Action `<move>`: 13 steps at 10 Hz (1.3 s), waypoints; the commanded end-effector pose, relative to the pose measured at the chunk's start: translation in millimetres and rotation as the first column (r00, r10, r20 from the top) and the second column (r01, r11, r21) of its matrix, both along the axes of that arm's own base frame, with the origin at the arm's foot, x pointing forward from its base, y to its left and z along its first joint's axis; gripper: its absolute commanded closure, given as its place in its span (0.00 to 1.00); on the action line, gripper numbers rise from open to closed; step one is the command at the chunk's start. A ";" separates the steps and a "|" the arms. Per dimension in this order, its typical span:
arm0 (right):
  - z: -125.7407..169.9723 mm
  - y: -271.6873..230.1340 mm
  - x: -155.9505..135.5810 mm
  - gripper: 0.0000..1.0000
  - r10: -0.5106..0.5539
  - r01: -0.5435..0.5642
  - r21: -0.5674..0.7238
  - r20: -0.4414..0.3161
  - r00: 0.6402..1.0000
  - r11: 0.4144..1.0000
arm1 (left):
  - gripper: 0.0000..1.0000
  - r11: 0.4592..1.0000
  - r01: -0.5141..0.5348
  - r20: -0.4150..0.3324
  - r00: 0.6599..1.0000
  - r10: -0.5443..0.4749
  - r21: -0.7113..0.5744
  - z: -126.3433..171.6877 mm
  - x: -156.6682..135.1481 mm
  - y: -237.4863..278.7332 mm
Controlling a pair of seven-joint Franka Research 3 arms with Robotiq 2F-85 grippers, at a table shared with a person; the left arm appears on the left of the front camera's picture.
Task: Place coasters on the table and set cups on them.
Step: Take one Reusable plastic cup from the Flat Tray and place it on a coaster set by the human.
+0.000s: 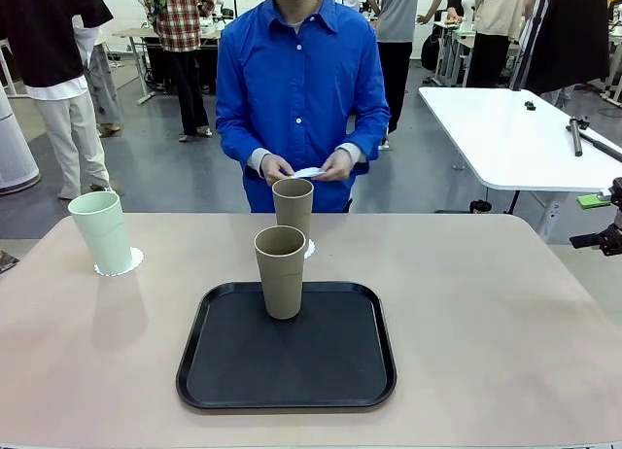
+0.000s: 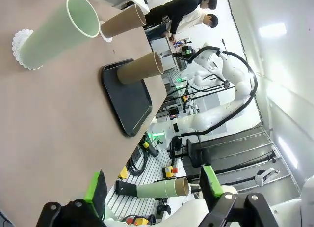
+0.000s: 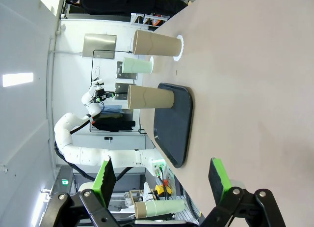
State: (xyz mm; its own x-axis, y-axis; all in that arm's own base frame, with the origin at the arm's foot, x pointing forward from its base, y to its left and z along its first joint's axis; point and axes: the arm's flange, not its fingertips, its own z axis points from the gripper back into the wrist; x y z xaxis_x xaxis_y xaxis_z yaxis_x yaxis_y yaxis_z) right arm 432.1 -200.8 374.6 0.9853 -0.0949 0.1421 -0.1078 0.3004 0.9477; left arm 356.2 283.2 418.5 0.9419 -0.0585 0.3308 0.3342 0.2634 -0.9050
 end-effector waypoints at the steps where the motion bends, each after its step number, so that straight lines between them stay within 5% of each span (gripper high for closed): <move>1: -0.3 0.1 0.6 0.00 -0.003 0.003 -0.006 -0.001 1.000 1.000 | 0.00 1.000 0.000 0.004 1.000 0.000 0.000 1.5 -0.9 0.8; 13: -0.3 0.1 0.6 0.00 -0.003 0.003 -0.006 -0.001 1.000 1.000 | 0.00 1.000 0.000 0.004 1.000 0.000 0.000 1.5 -0.9 0.8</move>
